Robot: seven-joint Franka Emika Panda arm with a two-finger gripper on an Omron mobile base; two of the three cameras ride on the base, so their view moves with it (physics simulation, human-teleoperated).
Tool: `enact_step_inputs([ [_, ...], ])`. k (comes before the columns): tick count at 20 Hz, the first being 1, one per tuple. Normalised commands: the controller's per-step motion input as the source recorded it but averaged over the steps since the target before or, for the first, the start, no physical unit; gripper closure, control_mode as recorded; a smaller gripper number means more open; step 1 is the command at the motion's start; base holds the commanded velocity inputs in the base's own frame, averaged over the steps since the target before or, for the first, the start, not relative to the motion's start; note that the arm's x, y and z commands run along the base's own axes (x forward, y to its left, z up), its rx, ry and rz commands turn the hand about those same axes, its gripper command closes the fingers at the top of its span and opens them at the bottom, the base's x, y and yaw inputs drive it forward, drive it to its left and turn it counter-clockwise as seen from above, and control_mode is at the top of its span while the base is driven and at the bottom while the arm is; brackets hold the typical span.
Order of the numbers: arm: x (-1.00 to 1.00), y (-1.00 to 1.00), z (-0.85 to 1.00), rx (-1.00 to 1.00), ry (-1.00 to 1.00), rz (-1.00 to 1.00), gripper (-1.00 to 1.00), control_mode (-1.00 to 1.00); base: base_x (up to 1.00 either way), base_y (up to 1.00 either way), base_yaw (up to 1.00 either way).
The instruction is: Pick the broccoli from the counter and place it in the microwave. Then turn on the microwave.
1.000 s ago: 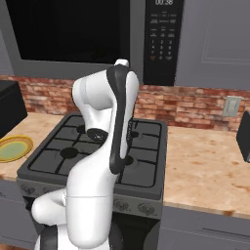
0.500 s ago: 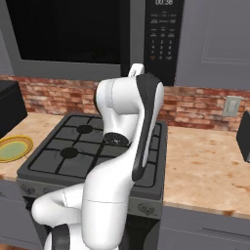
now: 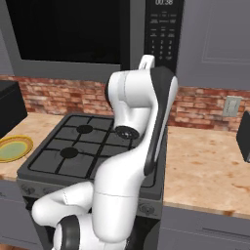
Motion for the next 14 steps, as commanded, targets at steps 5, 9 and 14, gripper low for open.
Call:
enact_step_inputs([
  [5, -0.18, -0.51, 0.47, 0.05, 0.43, 0.00, 1.00, -1.00, 0.00, 0.00, 0.00],
  [9, -0.32, -0.62, 0.44, 0.05, 0.39, 0.00, 1.00, -1.00, 0.00, 0.00, 0.00],
  [14, -0.40, -0.60, 0.55, 0.05, 0.34, 0.00, 1.00, -1.00, 0.00, 0.00, 0.00],
])
